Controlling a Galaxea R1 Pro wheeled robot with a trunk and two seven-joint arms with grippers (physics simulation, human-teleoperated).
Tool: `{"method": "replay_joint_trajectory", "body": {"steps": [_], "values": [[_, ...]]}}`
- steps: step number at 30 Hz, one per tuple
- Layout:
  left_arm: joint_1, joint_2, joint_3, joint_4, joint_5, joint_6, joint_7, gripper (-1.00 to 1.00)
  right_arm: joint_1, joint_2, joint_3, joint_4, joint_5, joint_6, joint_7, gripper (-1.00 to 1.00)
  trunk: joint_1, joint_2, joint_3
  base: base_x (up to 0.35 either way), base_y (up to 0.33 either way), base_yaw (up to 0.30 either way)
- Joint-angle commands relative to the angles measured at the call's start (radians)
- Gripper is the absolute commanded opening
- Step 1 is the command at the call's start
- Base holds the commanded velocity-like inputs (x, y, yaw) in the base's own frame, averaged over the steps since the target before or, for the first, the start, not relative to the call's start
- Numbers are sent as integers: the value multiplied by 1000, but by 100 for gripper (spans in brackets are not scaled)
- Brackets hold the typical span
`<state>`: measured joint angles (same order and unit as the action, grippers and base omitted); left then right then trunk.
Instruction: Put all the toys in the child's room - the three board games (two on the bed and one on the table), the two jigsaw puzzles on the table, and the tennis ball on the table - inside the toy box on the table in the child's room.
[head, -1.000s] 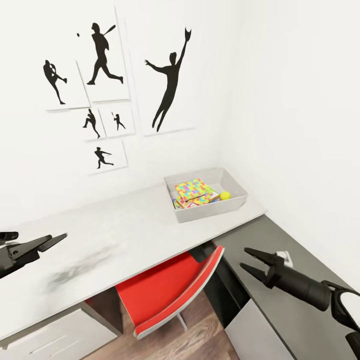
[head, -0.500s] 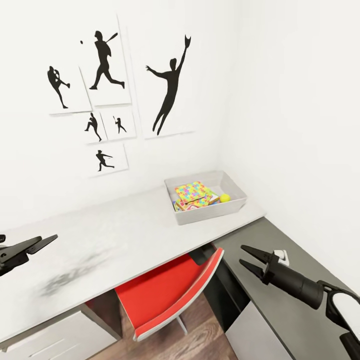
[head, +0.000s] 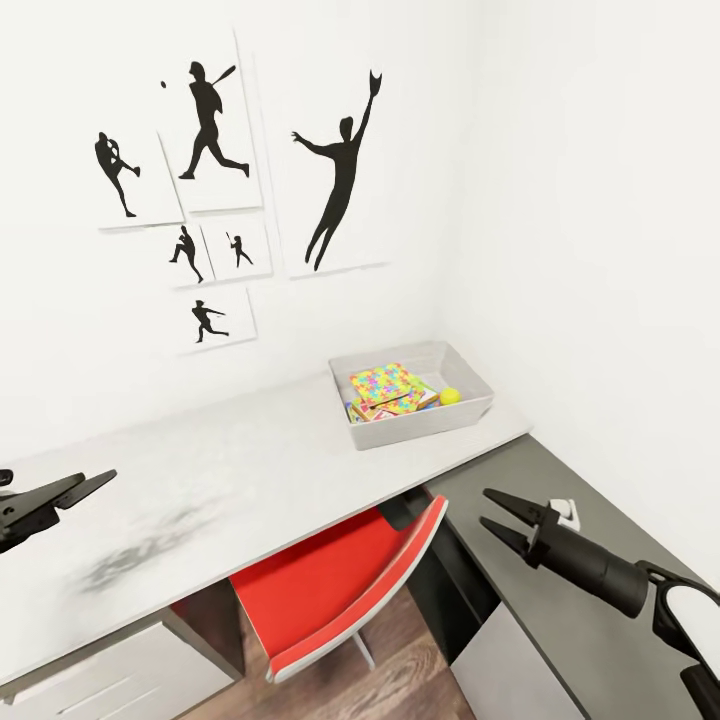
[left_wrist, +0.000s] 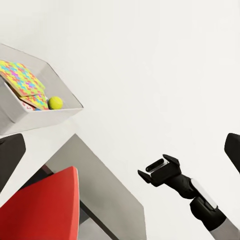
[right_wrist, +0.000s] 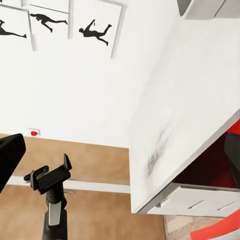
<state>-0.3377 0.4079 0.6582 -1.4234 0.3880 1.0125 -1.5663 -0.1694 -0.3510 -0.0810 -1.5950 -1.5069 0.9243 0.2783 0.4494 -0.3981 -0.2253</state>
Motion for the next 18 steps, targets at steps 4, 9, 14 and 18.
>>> {"method": "replay_joint_trajectory", "body": {"steps": [4, 9, 14, 18], "values": [[1, 1, 2, 0, -1, 11, -4, 100, -1, 1, 2, 0, 8, 4, 7, 100, 1, -2, -2, 0, 0, -13], [2, 2, 4, 0, -1, 11, -4, 100, -1, 1, 2, 0, 8, 3, 7, 100, 1, -2, 3, -14, 1, -138], [2, 2, 4, 0, -1, 11, -4, 100, -1, 7, 2, 0, 7, 4, 8, 100, 1, -2, 8, -114, 89, -192], [2, 3, 4, 0, -1, 11, -4, 100, -1, 21, 1, 1, 8, 4, 8, 100, 1, -2, 13, -179, 199, -200]]}}
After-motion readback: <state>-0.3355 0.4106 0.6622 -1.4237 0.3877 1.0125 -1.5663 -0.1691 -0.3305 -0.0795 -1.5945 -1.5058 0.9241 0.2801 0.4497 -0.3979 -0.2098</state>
